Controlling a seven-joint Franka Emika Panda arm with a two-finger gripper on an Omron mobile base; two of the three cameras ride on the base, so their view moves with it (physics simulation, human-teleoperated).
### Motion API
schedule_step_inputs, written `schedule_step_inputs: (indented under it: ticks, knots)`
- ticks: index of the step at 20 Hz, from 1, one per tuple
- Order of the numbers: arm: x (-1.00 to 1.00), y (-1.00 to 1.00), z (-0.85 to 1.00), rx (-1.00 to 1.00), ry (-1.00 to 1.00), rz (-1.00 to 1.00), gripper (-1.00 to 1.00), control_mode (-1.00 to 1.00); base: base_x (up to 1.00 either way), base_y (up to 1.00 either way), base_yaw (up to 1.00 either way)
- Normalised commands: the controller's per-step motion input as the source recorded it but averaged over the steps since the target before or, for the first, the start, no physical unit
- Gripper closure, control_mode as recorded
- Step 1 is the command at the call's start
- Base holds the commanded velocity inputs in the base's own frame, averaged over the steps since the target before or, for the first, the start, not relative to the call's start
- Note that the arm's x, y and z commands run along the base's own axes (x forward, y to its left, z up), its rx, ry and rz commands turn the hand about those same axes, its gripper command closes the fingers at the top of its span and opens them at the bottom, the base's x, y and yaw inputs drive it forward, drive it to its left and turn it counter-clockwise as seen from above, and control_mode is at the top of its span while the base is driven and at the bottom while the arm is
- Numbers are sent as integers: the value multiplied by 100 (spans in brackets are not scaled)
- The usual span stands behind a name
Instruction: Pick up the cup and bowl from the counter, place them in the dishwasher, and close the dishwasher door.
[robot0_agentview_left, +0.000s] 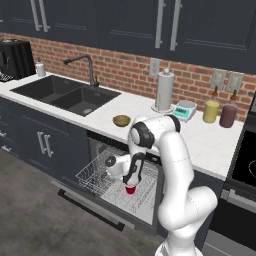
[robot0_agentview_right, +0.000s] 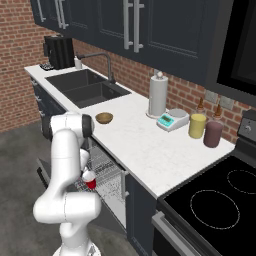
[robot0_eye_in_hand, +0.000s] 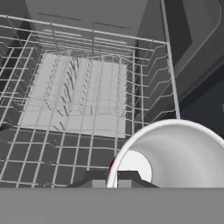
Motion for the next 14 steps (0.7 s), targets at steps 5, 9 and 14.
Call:
schedule_step_inputs:
  ticks: [5, 9, 14]
  knots:
    - [-3, 9, -24, -1, 4, 1, 100, -100, 0, 0, 0]
    - [-7, 0, -13, 0, 0, 0, 100, -100, 0, 0, 0]
    - [-1, 0, -2, 0, 0, 0, -100, -100, 0, 0, 0]
